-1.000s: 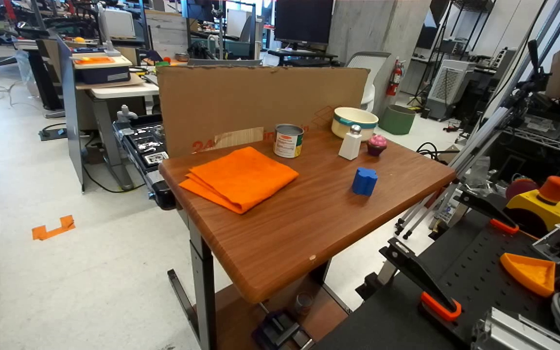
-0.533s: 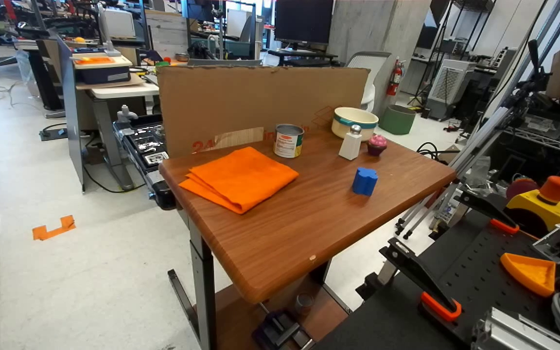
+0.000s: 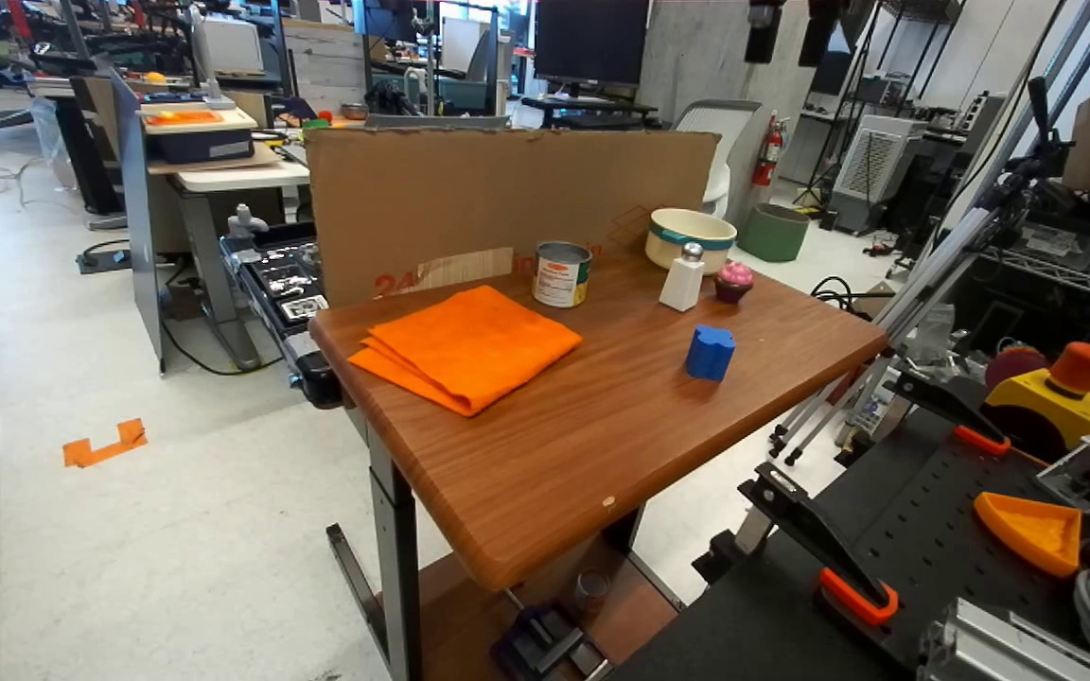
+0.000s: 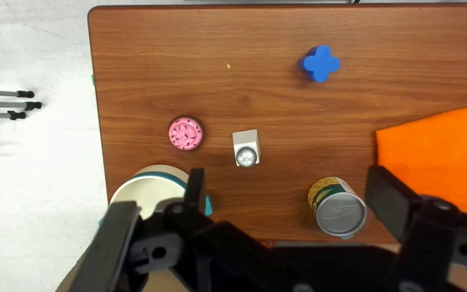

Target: Put the salt cellar in the white pot

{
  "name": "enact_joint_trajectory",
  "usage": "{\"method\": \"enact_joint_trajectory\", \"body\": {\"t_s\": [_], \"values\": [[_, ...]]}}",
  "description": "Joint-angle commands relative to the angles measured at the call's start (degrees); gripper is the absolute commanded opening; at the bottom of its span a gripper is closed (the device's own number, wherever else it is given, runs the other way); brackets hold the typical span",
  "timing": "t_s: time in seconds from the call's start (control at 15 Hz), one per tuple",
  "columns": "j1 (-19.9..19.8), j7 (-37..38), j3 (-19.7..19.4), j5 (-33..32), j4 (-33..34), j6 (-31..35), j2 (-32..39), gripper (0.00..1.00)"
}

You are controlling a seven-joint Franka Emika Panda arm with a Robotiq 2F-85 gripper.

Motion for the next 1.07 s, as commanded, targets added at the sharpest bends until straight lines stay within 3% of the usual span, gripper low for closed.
{"method": "enact_joint_trajectory", "body": {"t_s": [0.0, 1.0], "values": [[-0.8, -2.5, -0.1, 1.3, 6.4, 0.5, 8.1, 1.0], [-0.1, -0.6, -1.1, -3.7, 21.2, 0.6, 30.9, 1.0]]}}
